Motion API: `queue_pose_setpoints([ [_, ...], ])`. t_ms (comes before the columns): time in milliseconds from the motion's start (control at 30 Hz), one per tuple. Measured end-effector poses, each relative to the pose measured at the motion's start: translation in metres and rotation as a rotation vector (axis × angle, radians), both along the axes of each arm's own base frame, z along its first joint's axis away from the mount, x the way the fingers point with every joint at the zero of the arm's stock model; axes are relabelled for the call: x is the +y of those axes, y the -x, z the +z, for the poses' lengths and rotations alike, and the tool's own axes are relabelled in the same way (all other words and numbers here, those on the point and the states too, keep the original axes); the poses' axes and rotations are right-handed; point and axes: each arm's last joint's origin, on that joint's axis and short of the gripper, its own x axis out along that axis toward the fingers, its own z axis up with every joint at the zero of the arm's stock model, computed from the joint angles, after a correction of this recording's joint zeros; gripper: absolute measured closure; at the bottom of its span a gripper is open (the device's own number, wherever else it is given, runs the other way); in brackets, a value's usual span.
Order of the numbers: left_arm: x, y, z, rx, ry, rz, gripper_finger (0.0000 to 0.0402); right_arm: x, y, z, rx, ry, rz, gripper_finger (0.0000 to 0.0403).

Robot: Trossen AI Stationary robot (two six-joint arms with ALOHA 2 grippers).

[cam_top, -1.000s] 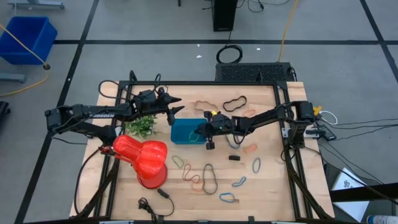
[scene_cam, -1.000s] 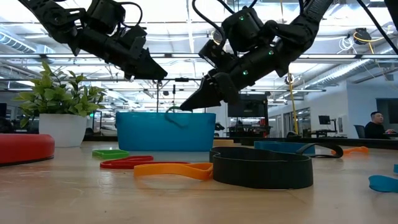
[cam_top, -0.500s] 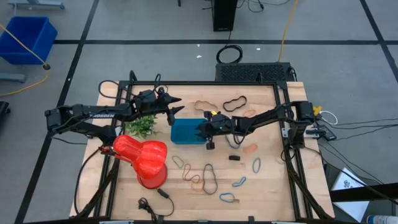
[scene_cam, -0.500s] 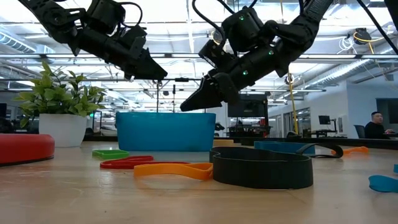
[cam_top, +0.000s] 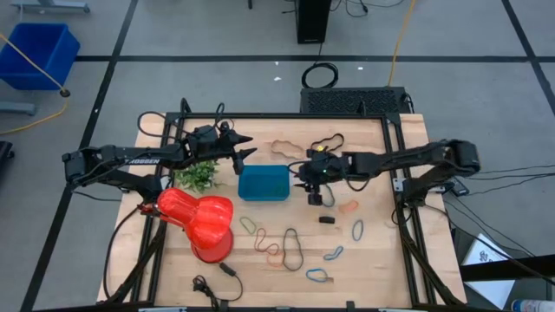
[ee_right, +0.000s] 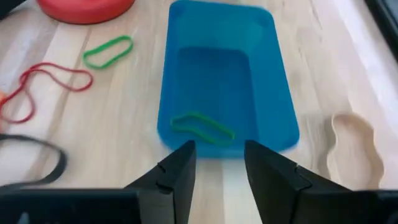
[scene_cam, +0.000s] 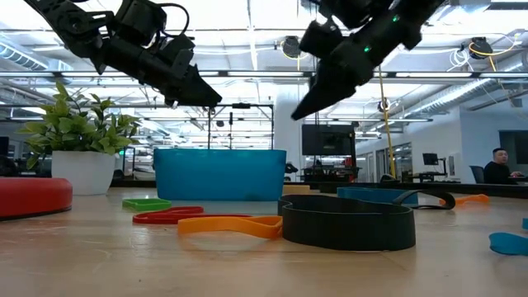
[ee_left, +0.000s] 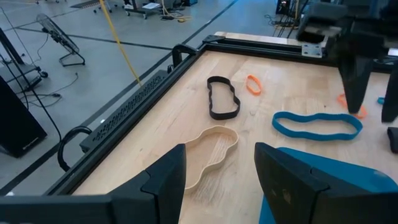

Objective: Pick and place rubber bands into bin
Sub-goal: Put the blue rubber band into the blue bin

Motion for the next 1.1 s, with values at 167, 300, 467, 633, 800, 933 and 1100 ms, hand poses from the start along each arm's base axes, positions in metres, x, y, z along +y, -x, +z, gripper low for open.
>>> queue_pose_setpoints([
  [167, 0.000, 0.000, 0.000, -0.001, 0.000, 0.000, 0.0206, 0.001, 0.020, -0.007, 0.038, -0.063, -0.054, 0.0270],
  [300, 0.000, 0.000, 0.000, -0.001, 0.000, -0.002, 0.0206, 0.002, 0.034, -0.024, 0.056, -0.103, -0.091, 0.0272],
  [467, 0.000, 0.000, 0.000, -0.001, 0.000, -0.002, 0.0206, 0.003, 0.043, -0.046, 0.011, -0.114, -0.100, 0.0273],
  [633, 0.000, 0.000, 0.000, -0.001, -0.001, -0.002, 0.0206, 0.004, 0.054, -0.066, -0.033, -0.110, -0.101, 0.0275],
  [800, 0.000, 0.000, 0.000, -0.002, -0.001, -0.002, 0.0206, 0.003, 0.065, -0.079, -0.052, -0.131, -0.170, 0.0275],
  [933, 0.000, 0.000, 0.000, -0.002, -0.001, -0.002, 0.0206, 0.004, 0.069, -0.083, -0.028, -0.081, -0.256, 0.0275],
  [1100, 0.000, 0.000, 0.000, -0.002, -0.002, -0.002, 0.0206, 0.012, 0.069, -0.083, -0.037, -0.088, -0.283, 0.0275],
])
